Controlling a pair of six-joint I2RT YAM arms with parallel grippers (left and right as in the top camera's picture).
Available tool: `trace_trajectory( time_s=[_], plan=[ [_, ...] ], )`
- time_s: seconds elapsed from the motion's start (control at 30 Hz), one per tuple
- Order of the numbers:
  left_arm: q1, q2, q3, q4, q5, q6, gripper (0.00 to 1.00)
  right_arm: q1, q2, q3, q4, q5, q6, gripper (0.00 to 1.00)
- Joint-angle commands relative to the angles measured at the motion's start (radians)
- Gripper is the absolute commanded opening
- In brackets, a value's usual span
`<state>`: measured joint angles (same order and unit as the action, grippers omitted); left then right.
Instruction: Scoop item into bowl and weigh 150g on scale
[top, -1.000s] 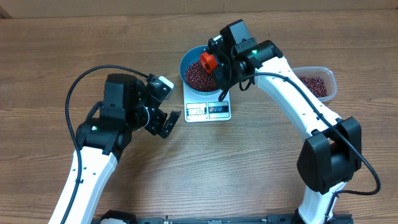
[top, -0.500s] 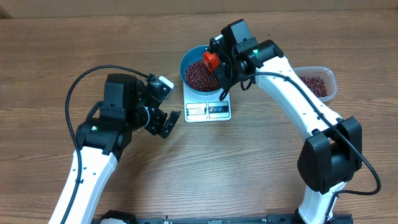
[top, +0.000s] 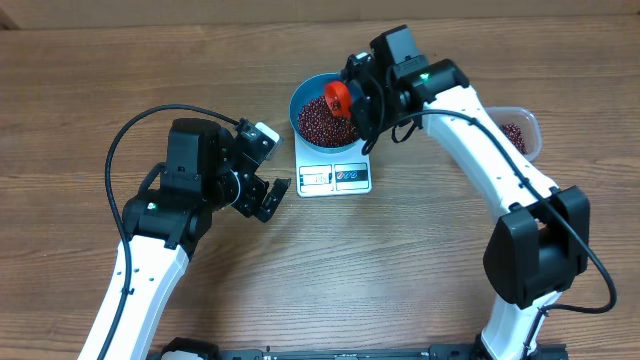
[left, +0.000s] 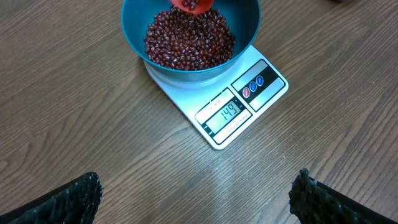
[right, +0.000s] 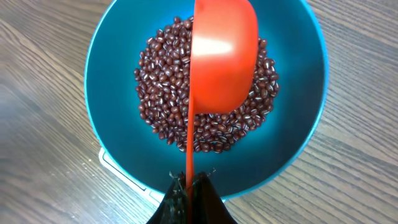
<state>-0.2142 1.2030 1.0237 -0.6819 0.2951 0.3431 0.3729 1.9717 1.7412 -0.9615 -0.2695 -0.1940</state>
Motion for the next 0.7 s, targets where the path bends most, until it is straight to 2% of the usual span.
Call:
trace_trajectory(
  time_s=[0.0, 0.3, 0.67],
  plan=[
    [0.005, 0.007, 0.015, 0.002, -0.007, -0.010, 1.00, -0.033, -0.047, 0.028, 0.005, -0.107, 0.011, 0.04],
    [0.005, 0.007, 0.015, 0.002, -0.007, -0.010, 1.00, -0.091, -0.051, 0.028, -0.003, -0.238, 0.011, 0.04],
    [0.005, 0.007, 0.015, 0.002, -0.007, -0.010, 1.00, -0.107, -0.070, 0.028, -0.010, -0.246, 0.011, 0.04]
  ],
)
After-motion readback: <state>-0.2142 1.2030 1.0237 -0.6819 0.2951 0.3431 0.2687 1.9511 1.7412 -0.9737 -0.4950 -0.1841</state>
